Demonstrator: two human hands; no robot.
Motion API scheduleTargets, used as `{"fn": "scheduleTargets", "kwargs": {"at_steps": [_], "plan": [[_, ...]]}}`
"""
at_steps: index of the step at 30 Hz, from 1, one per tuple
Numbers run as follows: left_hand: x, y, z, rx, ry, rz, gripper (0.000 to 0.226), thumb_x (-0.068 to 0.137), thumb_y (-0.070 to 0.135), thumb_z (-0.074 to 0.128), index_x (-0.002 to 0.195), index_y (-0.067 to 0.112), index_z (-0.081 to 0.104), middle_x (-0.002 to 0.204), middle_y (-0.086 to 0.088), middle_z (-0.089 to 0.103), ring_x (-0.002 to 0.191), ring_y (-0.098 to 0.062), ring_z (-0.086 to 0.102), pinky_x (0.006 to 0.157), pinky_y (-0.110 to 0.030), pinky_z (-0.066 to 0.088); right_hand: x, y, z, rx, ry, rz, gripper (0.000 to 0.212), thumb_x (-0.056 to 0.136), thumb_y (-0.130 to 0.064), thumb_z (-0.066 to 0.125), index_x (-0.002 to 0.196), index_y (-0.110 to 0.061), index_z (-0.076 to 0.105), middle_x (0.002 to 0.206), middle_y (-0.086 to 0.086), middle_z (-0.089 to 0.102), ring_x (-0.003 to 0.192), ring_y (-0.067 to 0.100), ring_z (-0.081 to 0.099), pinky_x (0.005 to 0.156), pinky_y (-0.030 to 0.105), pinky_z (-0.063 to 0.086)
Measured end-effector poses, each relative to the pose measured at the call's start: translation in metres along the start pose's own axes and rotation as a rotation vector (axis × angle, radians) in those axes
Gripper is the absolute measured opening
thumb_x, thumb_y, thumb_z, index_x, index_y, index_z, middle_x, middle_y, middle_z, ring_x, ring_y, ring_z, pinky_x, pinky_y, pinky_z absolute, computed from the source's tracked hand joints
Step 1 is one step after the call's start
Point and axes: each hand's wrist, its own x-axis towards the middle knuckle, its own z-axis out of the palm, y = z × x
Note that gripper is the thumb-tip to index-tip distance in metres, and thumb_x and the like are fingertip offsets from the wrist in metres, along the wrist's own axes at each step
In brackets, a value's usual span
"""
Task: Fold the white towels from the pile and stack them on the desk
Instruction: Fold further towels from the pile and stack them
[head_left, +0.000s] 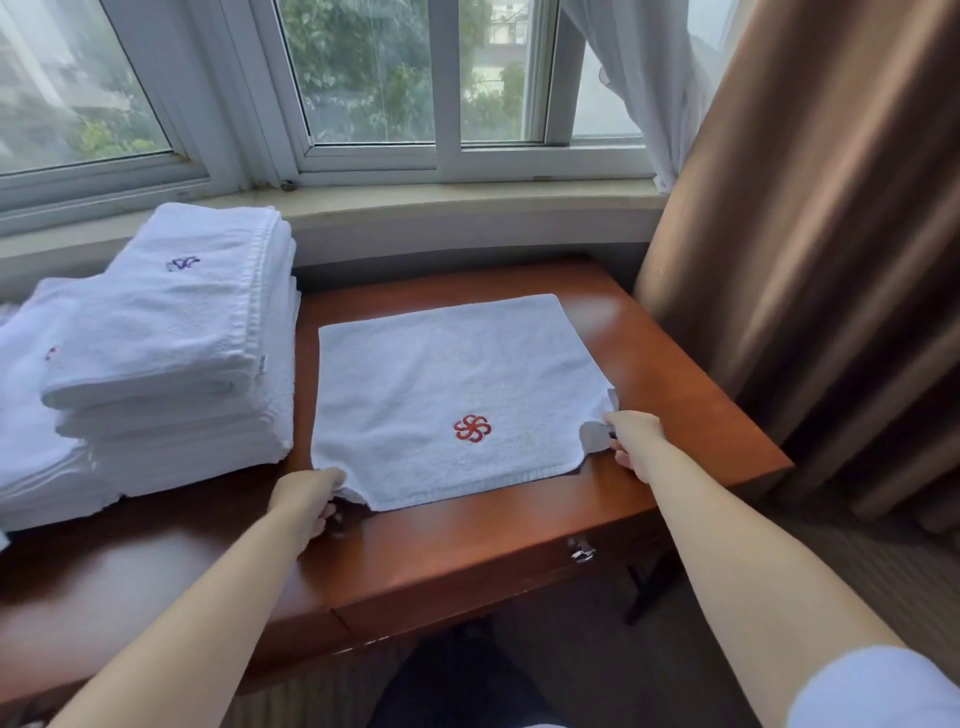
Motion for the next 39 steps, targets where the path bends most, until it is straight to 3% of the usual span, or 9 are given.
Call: {"fn": "scheduleTargets", "kwargs": {"at_steps": [4, 10, 14, 17, 20, 24, 31, 35, 39], "plan": [[-0.002, 0.009, 0.001, 0.031, -0.099, 0.014, 0.015, 0.088, 0.023, 0.067, 0.083, 0.011, 0.06, 0.08, -0.006, 0.058, 0.059, -0.016, 0.049, 0.053, -0.024, 0.034, -0.002, 0.006, 0.004, 0.016, -0.058, -0.09, 0.028, 0.09, -0.019, 0.059, 0.116, -0.008, 0.06, 0.088, 0.0, 0.057, 0.067, 0.015, 0.05, 0.055, 0.026, 0.04], [0.004, 0.0, -0.009, -0.248, 0.209, 0.229, 0.028, 0.083, 0.025, 0.074, 0.084, -0.002, 0.067, 0.069, -0.008, 0.051, 0.065, -0.02, 0.046, 0.069, -0.034, 0.04, -0.004, 0.018, -0.015, 0.037, 0.422, -0.309, 0.026, 0.092, -0.024, 0.05, 0.08, -0.006, 0.065, 0.08, 0.012, 0.064, 0.083, 0.036, 0.06, 0.07, 0.034, 0.045], [0.007, -0.022, -0.013, -0.357, 0.079, 0.04, 0.035, 0.084, 0.018, 0.074, 0.112, 0.001, 0.061, 0.081, -0.01, 0.056, 0.059, -0.014, 0.044, 0.059, -0.028, 0.052, -0.001, 0.027, -0.019, 0.09, 0.158, -0.048, 0.025, 0.089, -0.019, 0.058, 0.108, -0.004, 0.066, 0.085, 0.008, 0.061, 0.083, 0.027, 0.058, 0.078, 0.037, 0.05], [0.012, -0.025, -0.012, -0.23, 0.038, 0.037, 0.052, 0.087, 0.019, 0.071, 0.13, -0.001, 0.052, 0.114, -0.02, 0.06, 0.071, -0.02, 0.055, 0.058, -0.027, 0.05, 0.0, 0.027, -0.012, 0.089, 0.149, -0.026, 0.037, 0.093, -0.018, 0.053, 0.125, -0.002, 0.058, 0.118, 0.013, 0.058, 0.103, 0.031, 0.058, 0.08, 0.033, 0.045], [0.014, -0.016, -0.007, -0.118, 0.052, 0.089, 0.04, 0.09, 0.024, 0.064, 0.122, 0.002, 0.058, 0.111, -0.016, 0.059, 0.096, -0.029, 0.057, 0.075, -0.035, 0.049, -0.007, 0.013, -0.001, 0.207, 0.239, 0.071, 0.043, 0.098, -0.017, 0.041, 0.139, -0.006, 0.044, 0.143, 0.013, 0.045, 0.126, 0.031, 0.047, 0.094, 0.034, 0.04], [0.011, 0.0, -0.003, 0.462, 0.241, 0.112, 0.031, 0.09, 0.022, 0.043, 0.109, 0.006, 0.063, 0.125, -0.024, 0.051, 0.113, -0.038, 0.043, 0.094, -0.036, 0.031, -0.006, 0.004, 0.009, 0.326, 0.433, 0.165, 0.047, 0.1, -0.01, 0.032, 0.146, -0.001, 0.032, 0.154, 0.013, 0.027, 0.14, 0.031, 0.027, 0.113, 0.036, 0.022], [-0.022, 0.026, -0.001, 0.069, 0.436, 0.954, 0.027, 0.101, 0.014, 0.043, 0.075, 0.009, 0.041, 0.076, -0.017, 0.046, 0.072, -0.028, 0.042, 0.066, -0.031, 0.025, -0.017, -0.038, 0.008, 0.123, 0.537, -0.55, 0.029, 0.1, -0.015, 0.037, 0.118, -0.002, 0.057, 0.118, 0.018, 0.062, 0.108, 0.033, 0.057, 0.084, 0.032, 0.04], [-0.004, -0.017, -0.01, 0.352, 0.379, 0.494, 0.033, 0.094, 0.017, 0.05, 0.065, 0.002, 0.047, 0.082, -0.028, 0.059, 0.079, -0.04, 0.054, 0.066, -0.04, 0.037, 0.001, 0.014, 0.002, -0.062, 0.403, -0.275, 0.025, 0.094, -0.01, 0.042, 0.106, -0.003, 0.063, 0.104, 0.018, 0.065, 0.086, 0.032, 0.057, 0.071, 0.03, 0.04], [0.006, -0.028, -0.015, 0.357, 0.349, 0.339, 0.032, 0.086, 0.016, 0.055, 0.057, 0.004, 0.053, 0.063, -0.019, 0.055, 0.068, -0.036, 0.05, 0.06, -0.036, 0.035, 0.008, 0.036, -0.01, -0.23, 0.333, -0.179, 0.019, 0.086, -0.01, 0.047, 0.089, -0.013, 0.066, 0.097, 0.013, 0.068, 0.085, 0.034, 0.06, 0.076, 0.036, 0.052]]}}
